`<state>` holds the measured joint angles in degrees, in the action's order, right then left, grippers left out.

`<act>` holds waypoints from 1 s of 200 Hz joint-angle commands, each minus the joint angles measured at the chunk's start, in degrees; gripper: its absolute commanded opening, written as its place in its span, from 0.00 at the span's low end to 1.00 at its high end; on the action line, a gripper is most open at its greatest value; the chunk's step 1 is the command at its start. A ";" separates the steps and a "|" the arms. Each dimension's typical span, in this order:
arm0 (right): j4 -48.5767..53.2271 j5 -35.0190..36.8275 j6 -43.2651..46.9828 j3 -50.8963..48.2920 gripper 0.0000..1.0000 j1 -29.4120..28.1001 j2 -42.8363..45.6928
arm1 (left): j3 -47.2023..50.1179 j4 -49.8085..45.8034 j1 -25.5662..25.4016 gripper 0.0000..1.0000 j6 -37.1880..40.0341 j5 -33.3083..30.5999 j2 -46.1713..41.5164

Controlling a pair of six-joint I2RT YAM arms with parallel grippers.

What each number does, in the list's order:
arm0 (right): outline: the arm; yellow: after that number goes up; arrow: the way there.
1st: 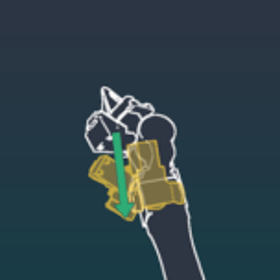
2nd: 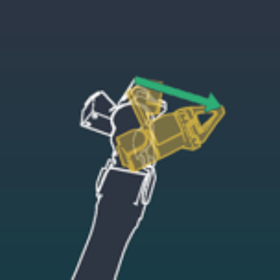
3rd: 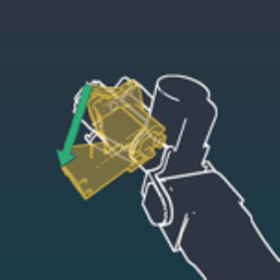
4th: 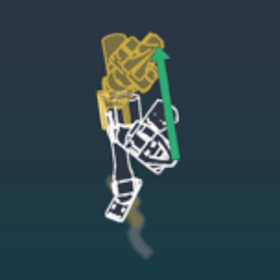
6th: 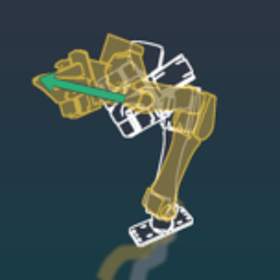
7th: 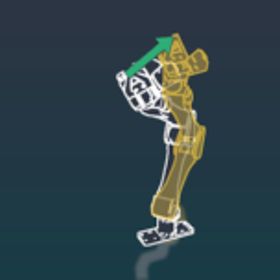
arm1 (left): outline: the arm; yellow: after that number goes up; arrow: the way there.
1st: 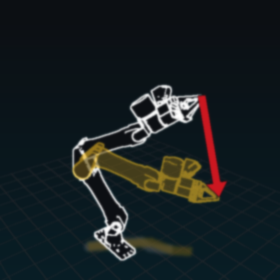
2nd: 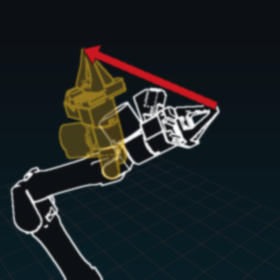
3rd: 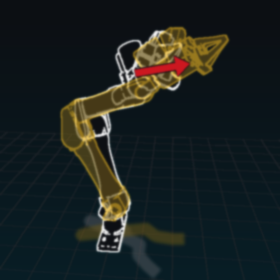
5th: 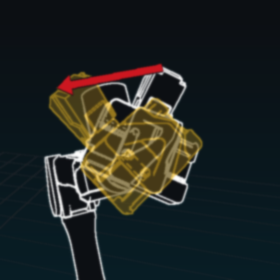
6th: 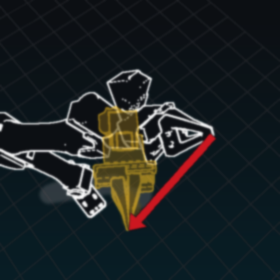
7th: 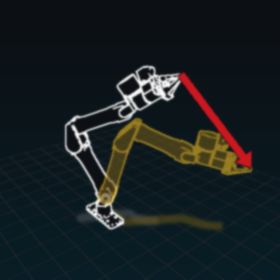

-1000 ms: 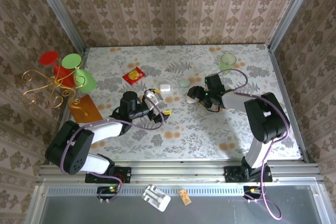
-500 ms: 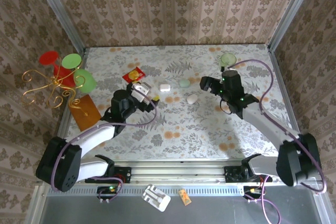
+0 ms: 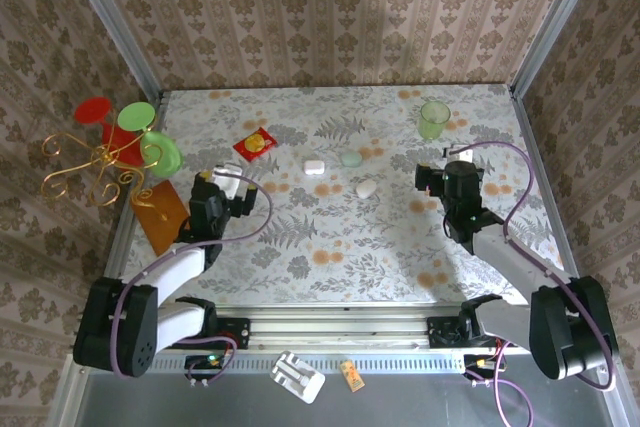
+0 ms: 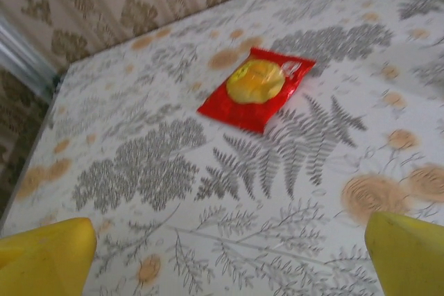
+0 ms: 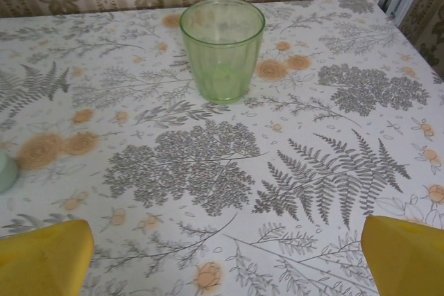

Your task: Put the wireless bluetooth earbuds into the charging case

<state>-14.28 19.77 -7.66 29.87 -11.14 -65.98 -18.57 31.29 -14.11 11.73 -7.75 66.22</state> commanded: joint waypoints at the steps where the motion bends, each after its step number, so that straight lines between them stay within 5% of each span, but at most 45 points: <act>1: -8.49 1.11 4.03 -1.92 1.00 1.10 -2.94 | 1.52 7.68 2.92 1.00 -3.92 3.67 2.26; 54: -24.37 -3.35 5.04 -6.77 1.00 5.17 -10.56 | 1.81 14.13 8.54 0.99 -6.43 8.20 7.10; 109: -29.90 -7.23 3.75 -5.16 1.00 8.93 -18.71 | -0.75 15.76 11.13 1.00 -5.79 10.08 11.49; 170: -34.58 -9.97 3.26 -6.95 1.00 9.97 -20.68 | -0.16 29.19 13.32 1.00 -6.63 11.55 23.39; 200: -36.99 -10.45 3.61 -7.80 1.00 10.02 -21.73 | -2.59 23.07 13.81 1.00 -7.33 11.40 22.64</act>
<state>-46.78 10.28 -3.84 23.11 -1.48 -86.65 -18.20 54.43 -0.91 5.96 2.79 89.21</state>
